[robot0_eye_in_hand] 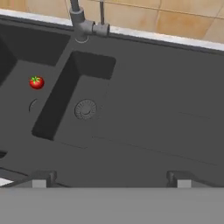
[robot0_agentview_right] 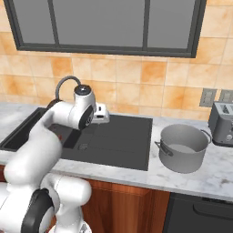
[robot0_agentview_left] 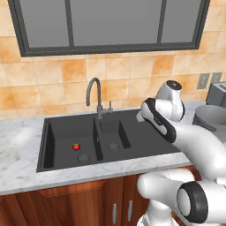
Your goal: Dump the tomato from the pot into the sink. Then turn on the water and wash the tomato. Then turn off the water and put the tomato back in the pot.
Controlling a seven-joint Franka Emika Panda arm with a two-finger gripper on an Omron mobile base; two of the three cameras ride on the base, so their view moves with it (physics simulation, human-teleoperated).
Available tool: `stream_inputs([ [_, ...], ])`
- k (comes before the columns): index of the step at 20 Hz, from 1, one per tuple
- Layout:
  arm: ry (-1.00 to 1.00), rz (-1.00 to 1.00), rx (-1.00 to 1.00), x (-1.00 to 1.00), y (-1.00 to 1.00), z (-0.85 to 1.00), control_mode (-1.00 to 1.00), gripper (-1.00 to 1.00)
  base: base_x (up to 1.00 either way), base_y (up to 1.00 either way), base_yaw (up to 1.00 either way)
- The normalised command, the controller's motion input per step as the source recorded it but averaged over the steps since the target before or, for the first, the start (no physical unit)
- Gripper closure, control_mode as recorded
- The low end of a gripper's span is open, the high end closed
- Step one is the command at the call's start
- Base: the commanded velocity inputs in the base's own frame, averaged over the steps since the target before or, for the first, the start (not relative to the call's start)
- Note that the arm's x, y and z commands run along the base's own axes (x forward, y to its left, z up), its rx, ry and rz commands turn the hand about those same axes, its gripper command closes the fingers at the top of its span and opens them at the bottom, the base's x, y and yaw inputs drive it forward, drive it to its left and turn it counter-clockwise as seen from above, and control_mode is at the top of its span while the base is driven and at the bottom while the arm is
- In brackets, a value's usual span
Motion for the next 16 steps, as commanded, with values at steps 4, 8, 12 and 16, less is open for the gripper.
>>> stream_inputs([
  [4, 0.0, -0.06, 0.15, 0.64, 0.42, 0.0, -1.0, -1.0, 0.0, 0.0, 0.0],
  [8, 0.0, -0.04, 0.14, 0.6, 0.34, 0.0, -1.0, -1.0, 0.0, 0.0, 0.0],
  [12, 0.0, -0.02, 0.13, 0.38, 0.32, 0.0, -1.0, -1.0, 0.0, 0.0, 0.0],
  [16, 0.0, 0.0, 0.08, 0.46, 0.21, -0.18, -1.0, -1.0, 0.0, 0.0, 0.0],
])
